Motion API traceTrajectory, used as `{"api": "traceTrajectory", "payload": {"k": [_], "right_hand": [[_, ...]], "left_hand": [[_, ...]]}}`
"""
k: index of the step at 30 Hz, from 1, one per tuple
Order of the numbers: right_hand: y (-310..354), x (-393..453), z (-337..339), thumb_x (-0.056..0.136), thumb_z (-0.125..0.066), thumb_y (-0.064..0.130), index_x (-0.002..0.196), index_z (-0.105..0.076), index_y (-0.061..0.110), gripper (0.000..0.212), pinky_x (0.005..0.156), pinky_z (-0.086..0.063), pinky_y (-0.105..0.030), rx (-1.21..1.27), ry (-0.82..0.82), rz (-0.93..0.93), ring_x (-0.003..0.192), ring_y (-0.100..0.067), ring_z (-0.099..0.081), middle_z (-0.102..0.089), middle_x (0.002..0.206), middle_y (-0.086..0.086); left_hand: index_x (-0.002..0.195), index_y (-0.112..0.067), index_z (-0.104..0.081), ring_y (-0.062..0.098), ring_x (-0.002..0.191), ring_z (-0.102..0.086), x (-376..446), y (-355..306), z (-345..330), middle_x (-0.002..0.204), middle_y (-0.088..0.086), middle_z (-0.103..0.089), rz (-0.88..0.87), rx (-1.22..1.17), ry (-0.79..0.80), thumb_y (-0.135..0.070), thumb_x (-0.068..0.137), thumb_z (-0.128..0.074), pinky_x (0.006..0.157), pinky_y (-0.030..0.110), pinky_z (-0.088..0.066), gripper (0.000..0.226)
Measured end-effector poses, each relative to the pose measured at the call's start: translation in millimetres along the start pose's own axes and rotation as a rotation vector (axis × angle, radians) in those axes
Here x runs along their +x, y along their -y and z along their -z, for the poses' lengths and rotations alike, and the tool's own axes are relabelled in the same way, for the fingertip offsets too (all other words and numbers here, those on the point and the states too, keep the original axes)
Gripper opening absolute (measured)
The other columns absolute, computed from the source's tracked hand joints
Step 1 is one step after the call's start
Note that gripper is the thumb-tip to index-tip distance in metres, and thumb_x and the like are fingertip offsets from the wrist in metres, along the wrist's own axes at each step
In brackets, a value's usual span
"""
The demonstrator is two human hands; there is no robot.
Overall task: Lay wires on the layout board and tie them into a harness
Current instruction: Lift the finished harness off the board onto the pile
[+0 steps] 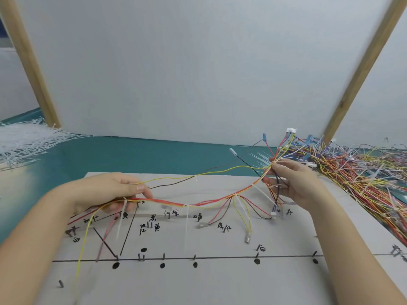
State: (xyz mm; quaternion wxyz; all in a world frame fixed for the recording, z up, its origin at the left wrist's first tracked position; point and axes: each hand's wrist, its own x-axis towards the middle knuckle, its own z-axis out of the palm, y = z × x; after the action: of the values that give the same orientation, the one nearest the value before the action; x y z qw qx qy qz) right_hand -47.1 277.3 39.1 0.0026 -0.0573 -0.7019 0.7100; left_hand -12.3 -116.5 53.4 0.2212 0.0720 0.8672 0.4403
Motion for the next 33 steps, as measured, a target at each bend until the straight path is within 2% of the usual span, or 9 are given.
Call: {"api": "traceTrajectory", "payload": {"k": [3, 6, 14, 18, 22, 24, 27, 30, 33], "right_hand": [[2, 0, -1, 0.093, -0.054, 0.013, 0.092, -0.060, 0.015, 0.007, 0.046, -0.052, -0.023, 0.046, -0.049, 0.019, 0.061, -0.015, -0.070, -0.069, 0.069, 0.001], [3, 0, -2, 0.093, -0.056, 0.013, 0.094, -0.060, 0.013, 0.005, 0.044, -0.051, -0.022, 0.054, -0.091, 0.027, 0.061, -0.013, -0.069, -0.070, 0.068, 0.001], [4, 1, 3, 0.093, -0.055, 0.018, 0.090, -0.063, 0.017, 0.009, 0.046, -0.051, -0.022, 0.018, -0.114, 0.023, 0.061, -0.011, -0.069, -0.070, 0.067, 0.005], [3, 1, 5, 0.093, -0.055, 0.013, 0.085, -0.063, 0.014, 0.011, 0.045, -0.051, -0.021, -0.061, -0.105, 0.008, 0.059, -0.011, -0.069, -0.071, 0.067, 0.002], [12, -1, 14, 0.092, -0.058, 0.019, 0.080, -0.063, 0.015, 0.013, 0.053, -0.047, -0.024, -0.162, -0.107, 0.014, 0.055, -0.008, -0.066, -0.068, 0.064, 0.006], [25, -2, 26, 0.090, -0.060, 0.023, 0.080, -0.065, 0.015, 0.014, 0.054, -0.039, -0.022, -0.280, -0.115, 0.021, 0.049, -0.004, -0.062, -0.065, 0.057, 0.009], [59, 6, 53, 0.090, -0.061, 0.023, 0.077, -0.065, 0.007, 0.020, 0.042, -0.032, -0.015, -0.601, -0.172, 0.050, 0.037, -0.005, -0.051, -0.057, 0.046, 0.004], [104, 34, 87, 0.090, -0.055, 0.022, 0.077, -0.062, -0.003, 0.029, 0.054, -0.035, -0.027, -1.012, -0.308, 0.094, 0.057, -0.023, -0.050, -0.056, 0.067, -0.017], [133, 58, 114, 0.092, -0.048, 0.018, 0.081, -0.059, -0.010, 0.033, 0.066, -0.035, -0.034, -1.299, -0.352, 0.108, 0.075, -0.029, -0.049, -0.056, 0.080, -0.024]], "left_hand": [[0.091, -0.028, -0.072, 0.011, 0.045, -0.027, 0, 0, 3, 0.055, -0.002, -0.046, -0.086, -0.050, -0.021, -0.048, 0.075, -0.052, 0.041, 0.016, -0.024, 0.032], [0.089, -0.026, -0.072, 0.012, 0.045, -0.026, 1, 1, 2, 0.050, -0.001, -0.042, -0.145, -0.096, -0.025, -0.045, 0.074, -0.055, 0.041, 0.017, -0.026, 0.030], [0.101, -0.032, -0.069, 0.008, 0.046, -0.037, 6, 4, -3, 0.053, -0.003, -0.048, -0.173, -0.046, -0.086, -0.031, 0.091, -0.051, 0.045, 0.013, -0.032, 0.021], [0.097, -0.043, -0.069, 0.013, 0.049, -0.035, 8, 2, -6, 0.054, -0.005, -0.049, -0.180, 0.005, -0.146, -0.033, 0.095, -0.047, 0.044, 0.017, -0.031, 0.024], [0.096, -0.039, -0.070, 0.014, 0.048, -0.028, 8, -10, -13, 0.052, -0.002, -0.047, -0.220, -0.039, -0.194, -0.031, 0.096, -0.046, 0.042, 0.018, -0.024, 0.026], [0.093, -0.038, -0.071, 0.011, 0.045, -0.028, 6, -23, -22, 0.051, -0.003, -0.047, -0.264, -0.068, -0.203, -0.031, 0.096, -0.044, 0.040, 0.016, -0.024, 0.027], [0.088, -0.031, -0.072, 0.008, 0.040, -0.028, 7, -57, -51, 0.050, -0.003, -0.048, -0.323, -0.130, -0.146, -0.027, 0.096, -0.046, 0.037, 0.013, -0.024, 0.028], [0.082, -0.019, -0.072, 0.010, 0.038, -0.031, 16, -97, -100, 0.053, -0.001, -0.054, -0.346, -0.189, -0.031, -0.020, 0.093, -0.049, 0.037, 0.015, -0.024, 0.025], [0.080, -0.013, -0.071, 0.009, 0.036, -0.032, 33, -141, -163, 0.053, 0.000, -0.052, -0.334, -0.272, 0.084, -0.019, 0.091, -0.050, 0.037, 0.013, -0.022, 0.024]]}}
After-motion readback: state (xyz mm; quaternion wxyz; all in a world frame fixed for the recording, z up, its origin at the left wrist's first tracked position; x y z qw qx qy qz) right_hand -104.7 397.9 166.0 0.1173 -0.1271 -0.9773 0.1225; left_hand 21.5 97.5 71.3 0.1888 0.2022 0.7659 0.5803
